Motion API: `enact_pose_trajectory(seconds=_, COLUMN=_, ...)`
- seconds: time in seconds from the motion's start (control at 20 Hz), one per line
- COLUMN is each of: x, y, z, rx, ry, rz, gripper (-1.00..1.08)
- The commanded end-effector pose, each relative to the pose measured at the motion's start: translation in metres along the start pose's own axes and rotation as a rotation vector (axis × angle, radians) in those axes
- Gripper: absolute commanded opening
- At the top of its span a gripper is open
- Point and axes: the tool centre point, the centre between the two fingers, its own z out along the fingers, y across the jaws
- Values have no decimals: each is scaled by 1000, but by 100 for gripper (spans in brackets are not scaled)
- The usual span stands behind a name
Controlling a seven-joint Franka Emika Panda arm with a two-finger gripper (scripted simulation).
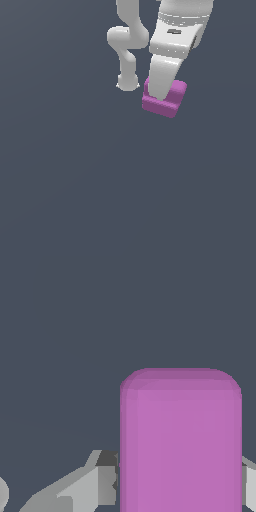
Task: Pick up the object and move it to a goal position.
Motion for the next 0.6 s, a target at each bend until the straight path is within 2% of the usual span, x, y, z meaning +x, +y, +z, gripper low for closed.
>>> enact_pose_trajectory(seconds=0.0, x=2, y=1, z=-15, rx=1, ry=-1, rz=1, gripper=-100)
enact_pose_trajectory(seconds=0.55, x=8, y=5, z=-43, rx=1, ry=-1, rz=1, gripper=-100)
